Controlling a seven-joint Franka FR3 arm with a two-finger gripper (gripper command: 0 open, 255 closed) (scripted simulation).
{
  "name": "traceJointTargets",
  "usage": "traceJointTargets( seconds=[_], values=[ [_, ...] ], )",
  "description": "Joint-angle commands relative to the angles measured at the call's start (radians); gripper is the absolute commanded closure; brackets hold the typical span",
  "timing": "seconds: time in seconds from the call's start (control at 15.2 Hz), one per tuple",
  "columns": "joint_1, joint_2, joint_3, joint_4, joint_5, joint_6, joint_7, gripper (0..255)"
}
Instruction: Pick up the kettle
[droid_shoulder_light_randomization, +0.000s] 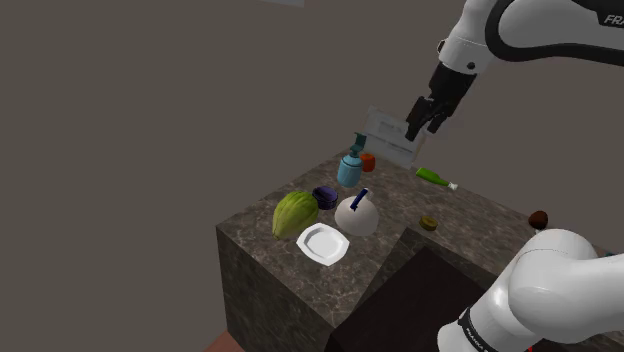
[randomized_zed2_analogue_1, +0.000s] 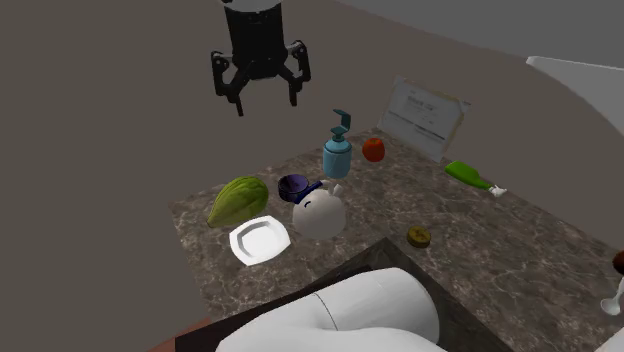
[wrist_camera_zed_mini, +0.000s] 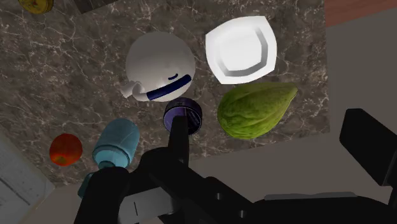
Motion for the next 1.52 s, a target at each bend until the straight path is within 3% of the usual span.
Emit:
traceJointTargets(
  seconds=[0.0, 0.66, 1.45],
  values=[
    [0.0, 0.0, 0.0, 0.0, 0.0, 0.0, 0.0, 0],
    [-0.106, 0.283, 0.037, -0.048, 0.001, 0.298, 0.314, 0],
    [-0.212, 0.689, 0.027, 0.043, -0.025, 0.569, 0.675, 0]
  ],
)
